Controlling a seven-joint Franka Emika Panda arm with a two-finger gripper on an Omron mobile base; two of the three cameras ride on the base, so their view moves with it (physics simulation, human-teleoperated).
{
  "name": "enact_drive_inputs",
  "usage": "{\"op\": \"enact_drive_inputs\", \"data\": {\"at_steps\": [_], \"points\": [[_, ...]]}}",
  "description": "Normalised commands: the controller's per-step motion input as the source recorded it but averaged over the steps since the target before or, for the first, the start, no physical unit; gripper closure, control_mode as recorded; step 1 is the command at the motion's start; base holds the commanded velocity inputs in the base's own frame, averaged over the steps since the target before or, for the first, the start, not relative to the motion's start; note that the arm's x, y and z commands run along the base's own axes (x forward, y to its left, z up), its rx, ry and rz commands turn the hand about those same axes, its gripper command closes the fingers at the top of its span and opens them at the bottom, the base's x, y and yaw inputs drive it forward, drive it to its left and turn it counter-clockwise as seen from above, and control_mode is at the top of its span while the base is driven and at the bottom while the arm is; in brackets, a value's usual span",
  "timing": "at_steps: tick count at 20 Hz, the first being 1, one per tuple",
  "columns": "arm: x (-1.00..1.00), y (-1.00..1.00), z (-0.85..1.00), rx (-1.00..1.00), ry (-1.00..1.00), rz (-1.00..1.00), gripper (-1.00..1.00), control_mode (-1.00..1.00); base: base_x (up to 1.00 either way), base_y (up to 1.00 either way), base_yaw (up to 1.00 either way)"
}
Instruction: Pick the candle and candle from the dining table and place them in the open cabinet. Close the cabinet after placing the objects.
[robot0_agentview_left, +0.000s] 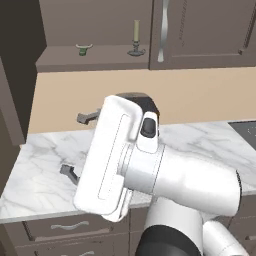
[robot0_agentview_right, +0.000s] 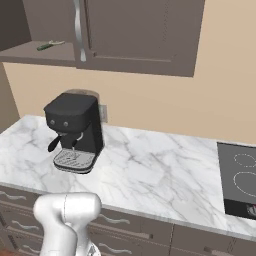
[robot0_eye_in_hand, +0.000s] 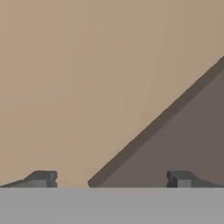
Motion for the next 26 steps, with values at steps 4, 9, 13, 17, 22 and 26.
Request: {"op": "enact_drive_inputs", "data": {"at_steps": [4, 9, 13, 17, 22, 26], "points": [[-0.02, 0.57, 0.04, -0.37, -0.32, -0.01, -1.0, -1.0, 0.0, 0.0, 0.0], [-0.08, 0.5, 0.0, -0.28, -0.33, -0.04, -1.0, -1.0, 0.0, 0.0, 0.0], [0.0, 0.47, 0.0, -0.23, -0.28, -0.19, -1.0, -1.0, 0.0, 0.0, 0.0], [-0.04, 0.24, 0.03, -0.08, -0.16, -0.28, -1.0, -1.0, 0.0, 0.0, 0.0], [-0.16, 0.16, 0.02, 0.0, 0.0, -0.26, -1.0, -1.0, 0.0, 0.0, 0.0], [0.14, 0.36, 0.0, 0.0, 0.07, -0.21, -1.0, -1.0, 0.0, 0.0, 0.0]]}}
